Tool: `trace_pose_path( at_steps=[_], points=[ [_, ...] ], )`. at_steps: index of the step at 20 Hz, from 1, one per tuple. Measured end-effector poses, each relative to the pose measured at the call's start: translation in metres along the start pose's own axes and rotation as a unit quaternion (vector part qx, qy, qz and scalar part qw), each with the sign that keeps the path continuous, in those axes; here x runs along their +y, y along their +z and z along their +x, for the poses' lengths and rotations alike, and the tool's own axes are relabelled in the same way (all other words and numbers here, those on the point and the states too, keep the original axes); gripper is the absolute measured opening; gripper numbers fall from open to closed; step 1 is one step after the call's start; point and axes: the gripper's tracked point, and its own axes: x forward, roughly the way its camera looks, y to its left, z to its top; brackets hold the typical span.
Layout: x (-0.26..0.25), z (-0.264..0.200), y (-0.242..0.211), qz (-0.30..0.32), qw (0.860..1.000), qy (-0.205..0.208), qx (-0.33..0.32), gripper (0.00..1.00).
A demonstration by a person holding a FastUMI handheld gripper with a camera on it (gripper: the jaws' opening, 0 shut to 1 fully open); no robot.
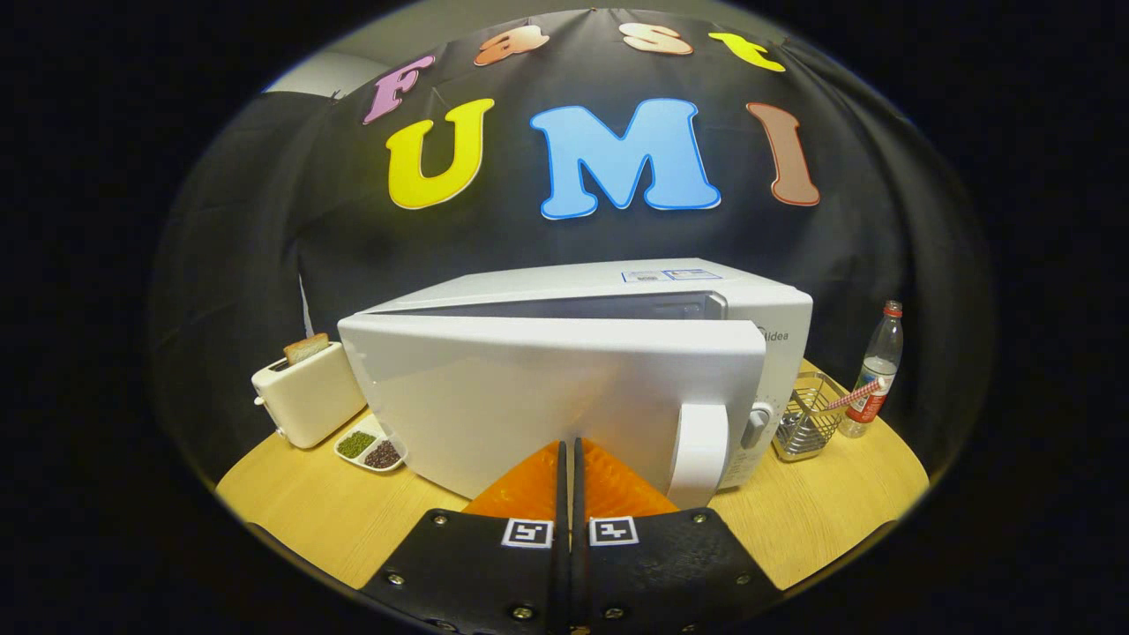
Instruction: Open the microwave, put the food inside, and close the microwave door.
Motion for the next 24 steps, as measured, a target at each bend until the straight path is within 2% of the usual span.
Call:
trace_pose_path(
  at_steps=[8, 12, 16, 24],
  points=[
    [-0.015, 0.037, 0.016, 0.016, 1.000, -0.022, -0.005, 0.01],
    [-0.016, 0.046, 0.023, -0.009, 0.999, -0.031, -0.012, 0.01],
    [-0.009, 0.031, 0.025, 0.021, 0.999, -0.033, -0.006, 0.02],
    [0.013, -0.066, 0.057, -0.014, 0.998, -0.026, -0.062, 0.02]
  ],
)
